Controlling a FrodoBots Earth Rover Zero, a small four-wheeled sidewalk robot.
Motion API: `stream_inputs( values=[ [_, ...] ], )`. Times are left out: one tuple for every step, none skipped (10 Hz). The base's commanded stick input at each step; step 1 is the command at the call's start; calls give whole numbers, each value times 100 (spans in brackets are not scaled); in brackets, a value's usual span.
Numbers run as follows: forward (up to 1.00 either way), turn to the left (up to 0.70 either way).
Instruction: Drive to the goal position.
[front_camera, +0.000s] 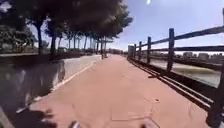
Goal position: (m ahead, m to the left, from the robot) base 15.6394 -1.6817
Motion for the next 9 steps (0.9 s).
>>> stream_inputs(
  values=[
    [100,-40],
    [100,-30],
    [100,-8],
    [100,0],
    [100,0],
    [100,0],
    [100,0],
    [100,0],
    [100,0]
  ],
)
